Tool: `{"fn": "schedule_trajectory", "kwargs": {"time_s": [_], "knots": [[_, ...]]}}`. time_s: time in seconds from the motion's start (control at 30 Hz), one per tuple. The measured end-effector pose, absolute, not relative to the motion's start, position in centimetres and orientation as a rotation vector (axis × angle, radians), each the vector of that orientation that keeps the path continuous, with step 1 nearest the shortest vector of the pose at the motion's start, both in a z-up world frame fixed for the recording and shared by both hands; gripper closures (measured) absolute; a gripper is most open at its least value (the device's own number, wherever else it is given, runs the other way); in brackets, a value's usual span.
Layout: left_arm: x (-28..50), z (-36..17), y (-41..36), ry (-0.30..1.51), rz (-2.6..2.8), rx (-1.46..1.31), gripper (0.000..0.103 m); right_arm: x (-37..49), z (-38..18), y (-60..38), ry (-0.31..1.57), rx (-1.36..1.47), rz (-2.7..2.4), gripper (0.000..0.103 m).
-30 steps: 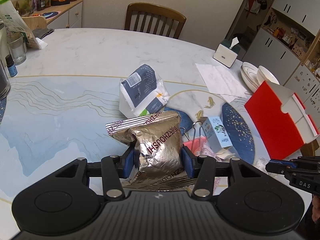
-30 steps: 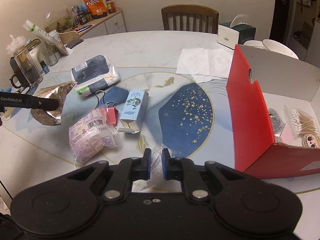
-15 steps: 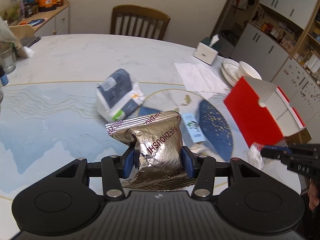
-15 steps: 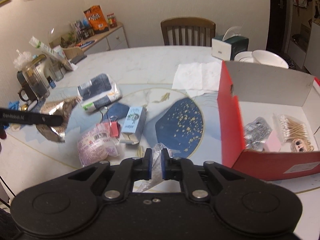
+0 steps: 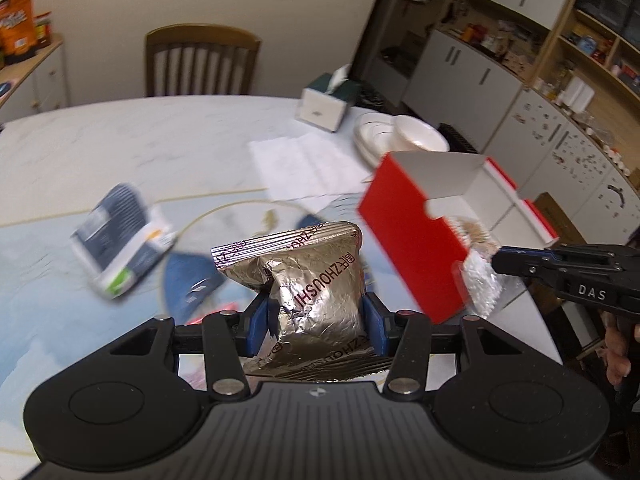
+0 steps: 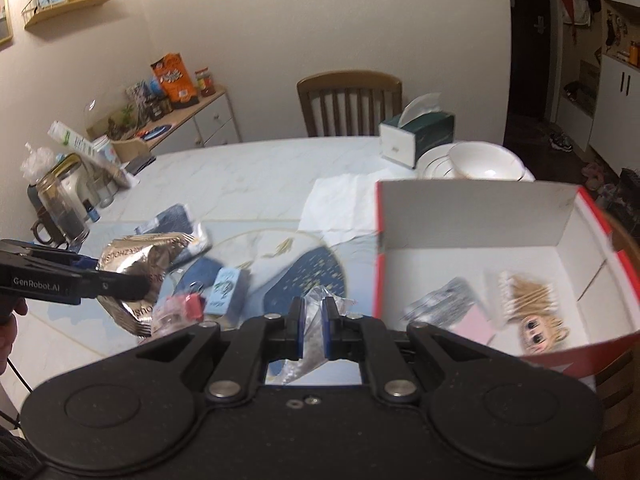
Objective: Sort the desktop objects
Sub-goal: 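Carry the gold foil bag with the left tool while the right tool carries the plastic bag into the box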
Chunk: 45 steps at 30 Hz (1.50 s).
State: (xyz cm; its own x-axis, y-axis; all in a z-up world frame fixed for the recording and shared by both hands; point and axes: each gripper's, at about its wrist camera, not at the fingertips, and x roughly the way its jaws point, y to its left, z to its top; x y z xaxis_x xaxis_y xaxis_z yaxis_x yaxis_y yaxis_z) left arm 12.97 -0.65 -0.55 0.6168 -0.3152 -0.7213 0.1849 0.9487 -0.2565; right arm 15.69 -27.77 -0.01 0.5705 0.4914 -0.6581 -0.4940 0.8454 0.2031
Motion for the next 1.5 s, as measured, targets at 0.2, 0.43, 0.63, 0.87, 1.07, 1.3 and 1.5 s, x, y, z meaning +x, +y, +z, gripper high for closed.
{"fn": "schedule_trajectory", "kwargs": {"time_s": [0.2,0.43,0.63,0.87,1.07,1.3,1.5], "knots": [[14.9,0.4,-5.6,0.844,-0.365,-0.121,0.055,17.4,0.8,-30.9,0.741,0.011,0.551,0.095],[17.3,1.4,-11.4,0.824,-0.439,-0.07,0.055,19.4,0.5,-34.5,0.732,0.015,0.509,0.095],[19.4,1.6,-15.6,0.826,-0.48,-0.026,0.055,21.1,0.0,-37.0,0.736,0.022,0.489,0.095],[22.3,1.8,-18.9,0.824,-0.495,0.009,0.055,22.7,-0.5,-38.8,0.74,0.022,0.478,0.095],[25.3,0.8,-21.3,0.85,-0.498,0.045,0.055,24.0,-1.3,-39.7,0.756,0.015,0.479,0.095],[28.4,-1.9,-23.8,0.905,-0.502,0.091,0.055,25.4,-2.9,-40.1,0.786,0.005,0.48,0.095],[30.2,-4.1,-25.1,0.942,-0.507,0.138,0.055,26.0,-4.3,-39.6,0.817,-0.012,0.491,0.095]]}}
